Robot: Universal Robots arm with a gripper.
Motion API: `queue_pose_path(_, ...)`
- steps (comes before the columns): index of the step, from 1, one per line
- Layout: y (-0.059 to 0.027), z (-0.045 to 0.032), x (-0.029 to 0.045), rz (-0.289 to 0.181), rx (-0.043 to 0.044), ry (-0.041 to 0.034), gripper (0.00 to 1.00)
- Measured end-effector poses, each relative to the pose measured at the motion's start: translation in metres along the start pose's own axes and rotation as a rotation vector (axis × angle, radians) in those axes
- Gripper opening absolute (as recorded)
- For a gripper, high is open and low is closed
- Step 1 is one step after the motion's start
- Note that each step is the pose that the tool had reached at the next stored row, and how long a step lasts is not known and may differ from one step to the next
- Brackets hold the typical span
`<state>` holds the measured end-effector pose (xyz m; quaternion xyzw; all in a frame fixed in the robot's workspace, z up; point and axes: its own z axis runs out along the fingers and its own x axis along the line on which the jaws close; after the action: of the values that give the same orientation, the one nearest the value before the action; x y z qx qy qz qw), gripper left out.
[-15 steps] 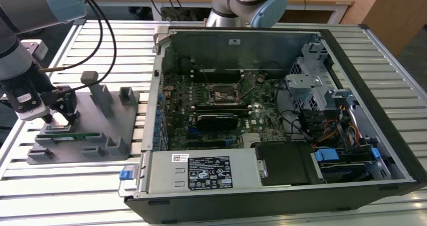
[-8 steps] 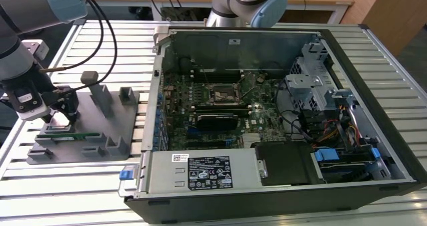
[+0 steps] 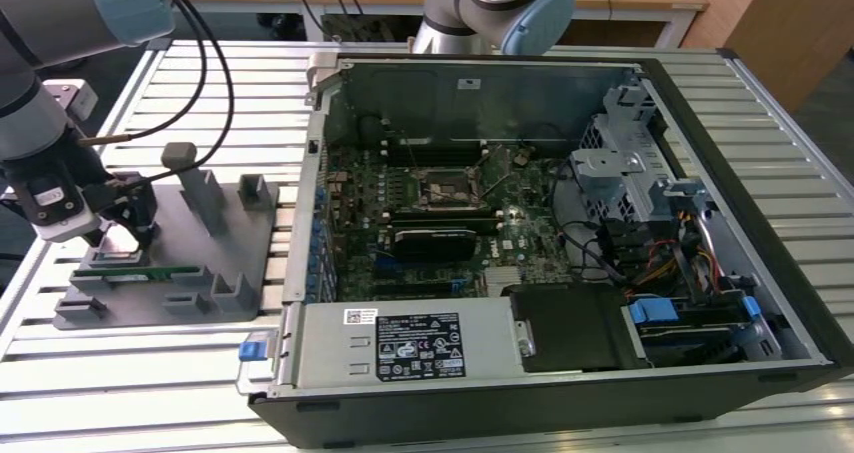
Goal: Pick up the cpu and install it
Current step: 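Pick up the cpu and move it towards the insertion slot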
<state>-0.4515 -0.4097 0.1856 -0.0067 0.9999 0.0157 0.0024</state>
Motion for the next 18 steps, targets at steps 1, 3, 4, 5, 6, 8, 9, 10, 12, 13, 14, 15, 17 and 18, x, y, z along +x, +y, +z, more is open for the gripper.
queue_pose_path(1, 0.0000, 0.0000, 0.0002, 0.000, 0.0000, -0.0001, 0.61)
queue_pose_path(3, 0.0000, 0.0000, 0.0003, 0.000, 0.0000, -0.0001, 0.61)
queue_pose_path(4, 0.0000, 0.0000, 0.0003, 0.000, -0.0001, -0.0001, 0.61)
queue_pose_path(5, 0.0000, 0.0000, 0.0003, 0.000, -0.0001, -0.0001, 0.61)
queue_pose_path(6, 0.0000, 0.0000, 0.0003, 0.000, -0.0001, -0.0001, 0.61)
queue_pose_path(8, 0.0000, -0.0003, 0.0003, 0.000, 0.0000, 0.0000, 0.53)
queue_pose_path(9, 0.0000, -0.0007, 0.0002, 0.000, 0.0000, 0.0000, 0.53)
queue_pose_path(10, 0.0000, -0.0014, 0.0002, 0.000, -0.0001, 0.0001, 0.53)
queue_pose_path(12, 0.0001, -0.0035, 0.0002, 0.000, -0.0001, 0.0004, 0.53)
queue_pose_path(13, 0.0001, -0.0048, 0.0002, 0.000, 0.0000, 0.0003, 0.53)
queue_pose_path(14, 0.0002, -0.0062, 0.0001, 0.000, 0.0000, 0.0005, 0.53)
queue_pose_path(15, 0.0002, -0.0074, 0.0002, 0.000, 0.0000, 0.0005, 0.53)
queue_pose_path(17, 0.0003, -0.0098, 0.0001, 0.000, 0.0000, 0.0005, 0.53)
queue_pose_path(18, 0.0003, -0.0108, 0.0001, 0.000, 0.0000, 0.0005, 0.53)
